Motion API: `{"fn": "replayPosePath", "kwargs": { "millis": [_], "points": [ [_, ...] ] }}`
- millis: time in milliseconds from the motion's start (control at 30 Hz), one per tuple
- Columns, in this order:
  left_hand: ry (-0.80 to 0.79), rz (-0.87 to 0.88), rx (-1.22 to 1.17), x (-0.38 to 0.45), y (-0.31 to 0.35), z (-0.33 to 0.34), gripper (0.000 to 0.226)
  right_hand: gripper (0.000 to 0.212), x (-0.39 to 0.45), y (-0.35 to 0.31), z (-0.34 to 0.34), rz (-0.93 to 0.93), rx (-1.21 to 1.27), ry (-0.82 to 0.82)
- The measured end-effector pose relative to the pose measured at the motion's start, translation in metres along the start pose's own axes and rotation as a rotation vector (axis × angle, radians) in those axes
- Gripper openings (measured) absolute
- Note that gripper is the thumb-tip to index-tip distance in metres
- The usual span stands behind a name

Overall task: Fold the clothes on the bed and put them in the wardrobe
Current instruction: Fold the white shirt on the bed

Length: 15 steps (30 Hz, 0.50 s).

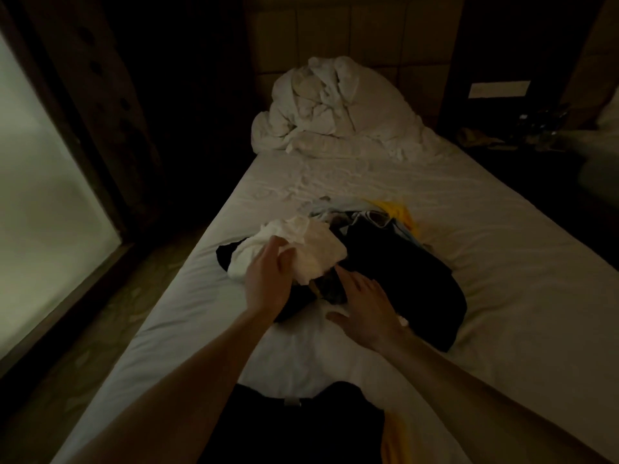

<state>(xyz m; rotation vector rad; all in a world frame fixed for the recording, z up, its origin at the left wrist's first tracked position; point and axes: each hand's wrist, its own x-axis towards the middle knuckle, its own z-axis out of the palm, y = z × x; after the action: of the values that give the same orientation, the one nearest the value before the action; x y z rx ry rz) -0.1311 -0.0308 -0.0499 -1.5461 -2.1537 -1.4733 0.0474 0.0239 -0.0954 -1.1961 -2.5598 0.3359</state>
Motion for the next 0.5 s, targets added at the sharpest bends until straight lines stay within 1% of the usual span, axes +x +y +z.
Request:
{"fn": "replayPosePath", "kwargs": {
  "millis": [67, 100, 167, 233, 267, 300, 333, 367, 433, 467, 500],
  "points": [
    [-0.003, 0.039, -0.105, -0.001, 0.027, -0.004, 0.013, 0.089, 0.0, -0.019, -0.016, -0.016, 0.245, 0.084],
    [-0.019, 0.057, -0.157, -0.004, 0.042, -0.007, 0.013, 0.083, -0.001, -0.028, -0.027, -0.029, 0.379, 0.127],
    [-0.057, 0.075, -0.277, -0.01, 0.075, -0.014, 0.016, 0.058, -0.006, -0.04, -0.051, -0.028, 0.591, 0.225],
    [-0.072, 0.108, -0.361, -0.016, 0.107, -0.027, 0.017, 0.036, -0.019, -0.046, -0.084, 0.002, 0.651, 0.296],
    [-0.092, 0.115, -0.403, -0.02, 0.12, -0.036, 0.014, 0.029, -0.028, -0.046, -0.101, -0.012, 0.69, 0.329],
    [-0.135, 0.116, -0.448, -0.024, 0.129, -0.045, 0.01, 0.025, -0.039, -0.048, -0.119, -0.026, 0.729, 0.404],
    [-0.192, 0.108, -0.48, -0.029, 0.134, -0.053, 0.015, 0.025, -0.048, -0.049, -0.133, -0.013, 0.717, 0.448],
    [-0.255, 0.095, -0.493, -0.036, 0.137, -0.06, 0.03, 0.026, -0.06, -0.051, -0.149, -0.011, 0.692, 0.459],
    [-0.382, 0.037, -0.483, -0.058, 0.139, -0.068, 0.055, 0.014, -0.083, -0.057, -0.172, -0.005, 0.64, 0.446],
    [-0.448, 0.002, -0.493, -0.072, 0.147, -0.073, 0.059, 0.01, -0.094, -0.059, -0.184, 0.044, 0.62, 0.464],
    [-0.517, -0.035, -0.534, -0.085, 0.155, -0.077, 0.056, 0.008, -0.107, -0.06, -0.196, 0.067, 0.606, 0.465]
  ]
}}
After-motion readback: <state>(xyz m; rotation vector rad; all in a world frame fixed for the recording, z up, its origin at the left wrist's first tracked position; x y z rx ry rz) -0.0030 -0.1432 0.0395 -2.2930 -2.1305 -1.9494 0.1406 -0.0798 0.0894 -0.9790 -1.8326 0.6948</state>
